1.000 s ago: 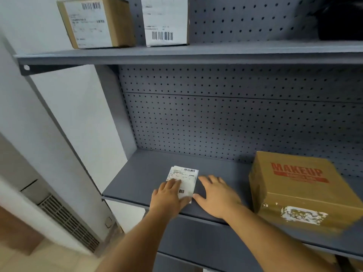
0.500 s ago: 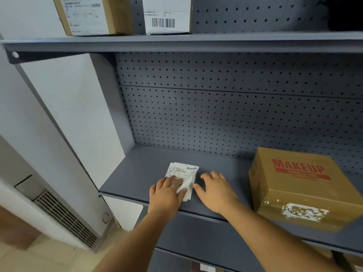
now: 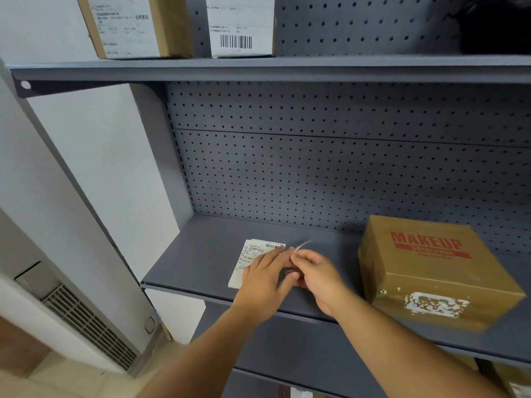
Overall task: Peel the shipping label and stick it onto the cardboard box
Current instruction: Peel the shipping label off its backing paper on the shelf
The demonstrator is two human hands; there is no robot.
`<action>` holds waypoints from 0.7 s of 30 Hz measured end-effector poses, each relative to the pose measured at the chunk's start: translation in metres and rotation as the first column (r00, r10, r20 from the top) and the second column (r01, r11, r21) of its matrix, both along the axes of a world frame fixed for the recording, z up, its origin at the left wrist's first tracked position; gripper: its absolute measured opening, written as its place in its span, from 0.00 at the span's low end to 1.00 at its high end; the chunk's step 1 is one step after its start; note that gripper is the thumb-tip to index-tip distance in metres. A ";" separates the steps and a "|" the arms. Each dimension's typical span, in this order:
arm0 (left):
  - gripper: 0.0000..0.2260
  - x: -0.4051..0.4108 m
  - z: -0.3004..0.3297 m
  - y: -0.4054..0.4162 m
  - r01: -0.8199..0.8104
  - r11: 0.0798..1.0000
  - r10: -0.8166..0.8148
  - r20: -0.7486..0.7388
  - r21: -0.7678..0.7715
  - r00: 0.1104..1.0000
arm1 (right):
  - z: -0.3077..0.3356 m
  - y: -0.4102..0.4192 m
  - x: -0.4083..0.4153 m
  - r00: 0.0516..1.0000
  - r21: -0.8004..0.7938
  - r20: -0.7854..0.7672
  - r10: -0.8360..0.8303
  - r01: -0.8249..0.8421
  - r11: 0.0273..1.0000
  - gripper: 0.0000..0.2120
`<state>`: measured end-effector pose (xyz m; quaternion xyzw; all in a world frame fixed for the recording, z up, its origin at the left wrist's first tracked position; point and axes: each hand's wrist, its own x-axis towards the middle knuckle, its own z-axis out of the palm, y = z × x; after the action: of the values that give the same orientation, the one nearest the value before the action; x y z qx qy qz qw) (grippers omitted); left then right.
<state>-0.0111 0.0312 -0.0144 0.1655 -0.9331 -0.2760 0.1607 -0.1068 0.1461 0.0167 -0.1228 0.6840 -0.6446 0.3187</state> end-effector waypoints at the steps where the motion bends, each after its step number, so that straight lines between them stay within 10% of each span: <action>1: 0.25 0.000 0.001 0.002 0.018 1.000 -0.017 -0.023 0.006 1.000 | 0.000 0.002 0.000 1.000 -0.009 0.005 -0.027 0.027 1.000 0.09; 7: 0.21 -0.002 0.001 0.013 0.036 0.974 -0.018 -0.079 0.225 0.997 | -0.002 0.004 0.002 0.992 -0.009 0.040 -0.120 0.120 0.993 0.08; 12: 0.18 -0.004 0.006 0.013 -0.255 0.816 0.304 -0.010 0.519 0.953 | 0.009 0.011 0.003 0.983 -0.045 0.020 -0.181 0.181 0.982 0.09; 18: 0.14 -0.002 0.022 0.009 -0.197 0.156 0.377 0.126 0.968 0.917 | 0.019 0.026 -0.003 0.989 -0.093 0.018 -0.146 0.147 0.985 0.09; 21: 0.08 -0.001 0.027 0.012 -0.109 0.100 0.395 0.061 0.989 0.917 | 0.019 0.033 -0.004 0.990 -0.061 -0.019 -0.137 0.135 0.989 0.10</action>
<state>-0.0123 0.0432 0.0130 0.3555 -0.4591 -0.7981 0.1609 -0.1103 0.1789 0.0358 -0.0929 0.6749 -0.6834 0.2622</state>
